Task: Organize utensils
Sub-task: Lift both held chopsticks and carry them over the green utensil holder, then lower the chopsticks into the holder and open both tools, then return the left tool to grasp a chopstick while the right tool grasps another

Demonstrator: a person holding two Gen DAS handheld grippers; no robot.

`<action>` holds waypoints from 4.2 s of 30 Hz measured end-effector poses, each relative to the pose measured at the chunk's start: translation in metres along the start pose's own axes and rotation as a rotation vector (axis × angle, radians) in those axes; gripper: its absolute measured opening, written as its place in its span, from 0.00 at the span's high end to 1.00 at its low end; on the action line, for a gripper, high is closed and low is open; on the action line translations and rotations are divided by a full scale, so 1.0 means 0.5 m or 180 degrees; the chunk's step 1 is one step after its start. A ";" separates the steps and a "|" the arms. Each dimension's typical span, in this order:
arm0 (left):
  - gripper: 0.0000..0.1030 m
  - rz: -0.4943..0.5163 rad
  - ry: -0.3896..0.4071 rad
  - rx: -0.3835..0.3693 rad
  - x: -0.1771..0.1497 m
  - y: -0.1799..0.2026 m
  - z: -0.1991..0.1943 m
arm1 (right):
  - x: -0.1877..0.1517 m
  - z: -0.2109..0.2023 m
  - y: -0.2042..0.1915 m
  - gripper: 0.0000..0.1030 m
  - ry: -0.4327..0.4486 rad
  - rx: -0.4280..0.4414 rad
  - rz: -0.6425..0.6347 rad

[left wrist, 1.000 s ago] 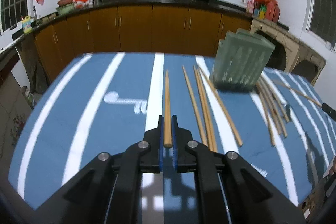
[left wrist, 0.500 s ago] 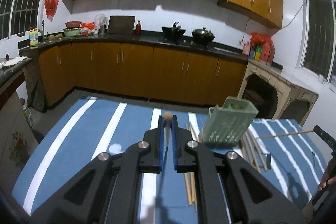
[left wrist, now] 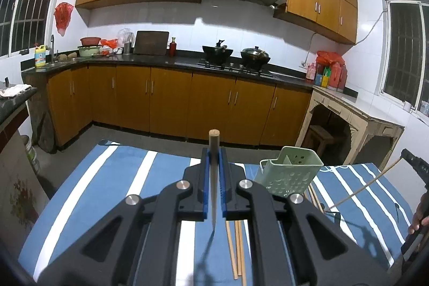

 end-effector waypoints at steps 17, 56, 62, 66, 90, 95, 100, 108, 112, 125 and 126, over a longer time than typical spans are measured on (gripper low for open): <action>0.92 -0.0016 -0.0034 -0.0002 0.001 0.010 0.011 | 0.002 0.030 -0.021 0.92 -0.0021 -0.0070 -0.0044; 0.93 -0.0189 0.0392 -0.0569 0.195 0.162 0.104 | 0.111 0.156 -0.232 0.93 0.0468 0.0639 -0.0170; 0.93 -0.0235 0.0164 -0.0627 0.147 0.159 0.150 | 0.075 0.200 -0.215 0.93 0.0170 0.0604 -0.0064; 0.92 -0.0247 -0.0014 -0.0655 0.125 0.156 0.180 | 0.065 0.203 -0.215 0.92 0.0084 0.0617 -0.0036; 0.59 -0.0233 -0.0134 0.0015 -0.023 0.007 0.068 | -0.109 0.117 -0.006 0.39 -0.0523 -0.0199 -0.0005; 0.59 -0.0128 -0.0652 0.0222 -0.163 -0.023 0.109 | -0.256 0.174 0.025 0.62 -0.1269 -0.0271 0.0060; 0.59 -0.0186 -0.0993 0.0194 -0.251 -0.037 0.140 | -0.323 0.206 -0.002 0.71 -0.1580 -0.0203 -0.0085; 0.59 -0.0102 -0.1133 0.0100 -0.282 -0.012 0.167 | -0.372 0.240 -0.013 0.82 -0.1800 -0.0364 -0.0319; 0.60 -0.0051 -0.1195 0.0016 -0.292 0.009 0.178 | -0.376 0.226 -0.008 0.92 -0.1770 -0.0421 -0.0467; 0.82 0.0079 -0.1556 -0.0218 -0.348 0.062 0.240 | -0.357 0.196 0.064 0.92 -0.1671 -0.0737 -0.0213; 0.82 0.0089 -0.1570 -0.0233 -0.349 0.065 0.243 | -0.359 0.195 0.064 0.92 -0.1671 -0.0727 -0.0215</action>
Point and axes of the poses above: each gripper's, at about its wrist camera, not at the fingertips, and z roughly the way its jaws point, y to its right, x to its top, the point moved 5 cm from there along z, roughly the way its jaws point, and after that the axes turned 3 degrees about z, right-handed, at the moved point
